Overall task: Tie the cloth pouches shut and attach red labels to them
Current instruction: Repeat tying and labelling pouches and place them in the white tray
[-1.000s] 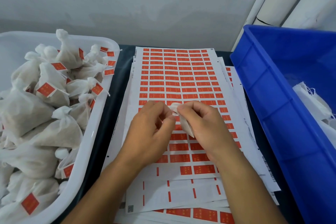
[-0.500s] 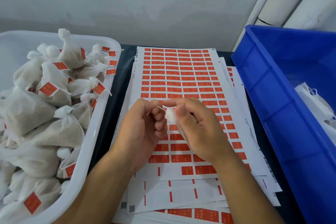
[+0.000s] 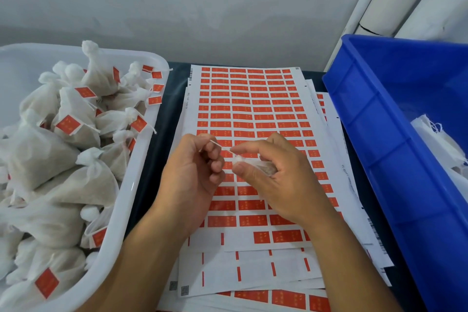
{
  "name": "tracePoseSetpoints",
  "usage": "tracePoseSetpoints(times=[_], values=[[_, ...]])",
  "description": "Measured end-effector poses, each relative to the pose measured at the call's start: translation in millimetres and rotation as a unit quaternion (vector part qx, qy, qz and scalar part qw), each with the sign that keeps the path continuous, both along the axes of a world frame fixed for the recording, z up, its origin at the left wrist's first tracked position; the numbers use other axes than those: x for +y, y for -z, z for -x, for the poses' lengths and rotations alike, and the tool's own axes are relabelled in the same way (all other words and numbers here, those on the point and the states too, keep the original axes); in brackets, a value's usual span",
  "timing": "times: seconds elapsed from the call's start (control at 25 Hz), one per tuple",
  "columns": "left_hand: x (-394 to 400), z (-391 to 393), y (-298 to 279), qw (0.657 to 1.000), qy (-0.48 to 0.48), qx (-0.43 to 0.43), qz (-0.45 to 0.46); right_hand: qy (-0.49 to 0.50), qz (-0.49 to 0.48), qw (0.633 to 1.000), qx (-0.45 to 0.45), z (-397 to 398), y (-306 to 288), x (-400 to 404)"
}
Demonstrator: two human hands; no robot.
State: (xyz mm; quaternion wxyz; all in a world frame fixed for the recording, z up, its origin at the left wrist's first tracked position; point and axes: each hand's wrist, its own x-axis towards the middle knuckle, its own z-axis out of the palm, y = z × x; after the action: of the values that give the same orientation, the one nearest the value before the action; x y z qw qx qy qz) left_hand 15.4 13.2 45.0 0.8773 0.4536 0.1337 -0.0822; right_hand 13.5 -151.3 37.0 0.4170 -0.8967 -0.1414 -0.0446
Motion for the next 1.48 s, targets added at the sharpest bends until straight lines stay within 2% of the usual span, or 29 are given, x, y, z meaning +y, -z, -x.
tracePoseSetpoints(times=[0.08, 0.24, 0.32, 0.4, 0.48, 0.68, 0.8, 0.88, 1.0, 1.08, 1.24, 1.4, 1.48], values=[[0, -1, 0, 1.0, -0.001, 0.008, -0.01, -0.004, -0.002, 1.0, 0.004, 0, 1, 0], [2, -1, 1, 0.999, -0.005, 0.023, 0.048, 0.002, 0.008, 1.0, 0.008, -2, 0, -6], [1, -1, 2, 0.999, -0.006, 0.026, 0.043, 0.006, 0.019, 1.0, 0.011, -3, 0, -9], [2, -3, 4, 0.998, -0.011, 0.037, -0.043, 0.003, 0.032, 0.999, 0.019, -2, 1, -9], [4, -7, 7, 0.983, -0.012, 0.052, -0.178, 0.009, 0.034, 0.999, 0.024, -3, 1, -10], [8, -9, 15, 0.893, -0.025, -0.025, -0.449, 0.098, -0.012, 0.995, 0.011, -9, 4, -17], [12, -3, 20, 0.788, 0.021, -0.069, -0.612, 0.14, -0.018, 0.99, 0.007, -10, 8, -18], [17, 8, 23, 0.733, 0.059, -0.068, -0.674, 0.161, -0.012, 0.987, 0.007, -12, 10, -18], [24, 39, 22, 0.696, 0.059, -0.082, -0.711, 0.193, -0.022, 0.981, 0.004, -14, 13, -19], [30, 63, 22, 0.685, 0.056, -0.077, -0.722, 0.205, -0.026, 0.978, 0.008, -14, 15, -21], [43, 100, 18, 0.684, 0.105, -0.005, -0.722, 0.221, -0.026, 0.975, 0.006, -14, 17, -20], [44, 117, 19, 0.674, 0.094, -0.026, -0.732, 0.222, -0.024, 0.975, 0.005, -13, 16, -19], [40, 119, 20, 0.687, 0.069, -0.036, -0.723, 0.225, -0.02, 0.974, 0.003, -12, 15, -19]])
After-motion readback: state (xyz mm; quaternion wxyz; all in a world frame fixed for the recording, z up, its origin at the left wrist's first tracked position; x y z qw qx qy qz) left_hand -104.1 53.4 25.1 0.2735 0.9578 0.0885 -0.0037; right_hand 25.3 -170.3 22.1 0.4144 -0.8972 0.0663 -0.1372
